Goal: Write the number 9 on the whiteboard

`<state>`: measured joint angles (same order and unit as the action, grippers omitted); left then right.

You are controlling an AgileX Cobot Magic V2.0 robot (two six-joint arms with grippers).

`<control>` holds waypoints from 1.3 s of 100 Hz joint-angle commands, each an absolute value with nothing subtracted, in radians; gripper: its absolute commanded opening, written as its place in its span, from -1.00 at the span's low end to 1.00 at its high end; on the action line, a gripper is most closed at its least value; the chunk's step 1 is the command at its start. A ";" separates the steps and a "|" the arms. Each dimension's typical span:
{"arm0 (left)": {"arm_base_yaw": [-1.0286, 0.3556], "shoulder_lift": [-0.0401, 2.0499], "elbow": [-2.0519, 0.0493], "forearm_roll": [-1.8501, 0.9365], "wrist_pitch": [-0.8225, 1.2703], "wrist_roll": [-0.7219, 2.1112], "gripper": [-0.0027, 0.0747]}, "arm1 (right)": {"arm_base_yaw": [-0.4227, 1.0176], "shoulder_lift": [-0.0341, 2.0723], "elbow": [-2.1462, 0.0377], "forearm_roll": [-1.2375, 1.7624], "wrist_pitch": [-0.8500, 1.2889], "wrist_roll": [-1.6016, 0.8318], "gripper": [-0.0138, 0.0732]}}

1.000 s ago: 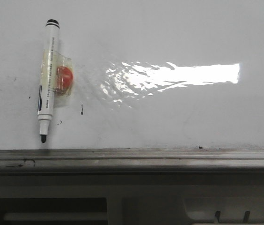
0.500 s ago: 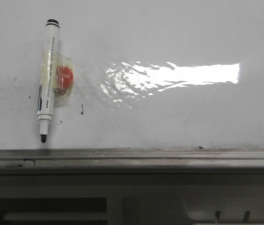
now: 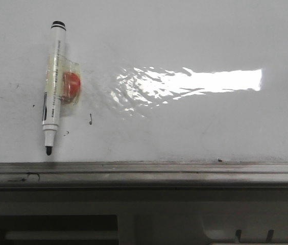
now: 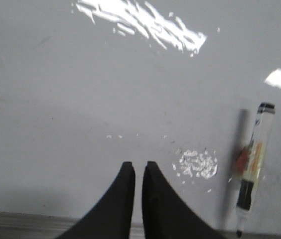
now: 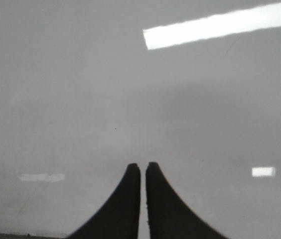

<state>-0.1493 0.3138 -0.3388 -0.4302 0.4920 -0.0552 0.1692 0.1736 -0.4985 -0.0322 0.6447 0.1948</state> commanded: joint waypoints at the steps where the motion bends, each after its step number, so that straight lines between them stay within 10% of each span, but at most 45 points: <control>1: -0.146 0.446 -0.444 -0.443 0.521 0.024 -0.65 | 0.170 0.240 -0.589 -0.063 0.636 0.193 -0.52; 11: -0.146 0.569 -0.502 -0.493 0.584 0.132 -0.15 | 0.170 0.277 -0.615 -0.061 0.642 0.193 -0.11; 25: -0.148 0.674 -0.544 -0.651 0.606 0.303 -0.01 | 0.170 0.316 -0.617 -0.059 0.642 0.193 0.26; 89: -0.699 1.005 -0.552 -0.944 0.177 0.456 -0.01 | 0.170 0.433 -0.615 -0.055 0.552 0.193 0.25; 130: -0.744 1.168 -0.554 -1.003 0.036 0.456 -0.01 | 0.170 0.434 -0.615 -0.043 0.544 0.193 0.24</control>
<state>-0.7436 1.1453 -0.5313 -0.9854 0.1305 0.4526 0.1692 0.4195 -0.5832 -0.0386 0.6228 0.1948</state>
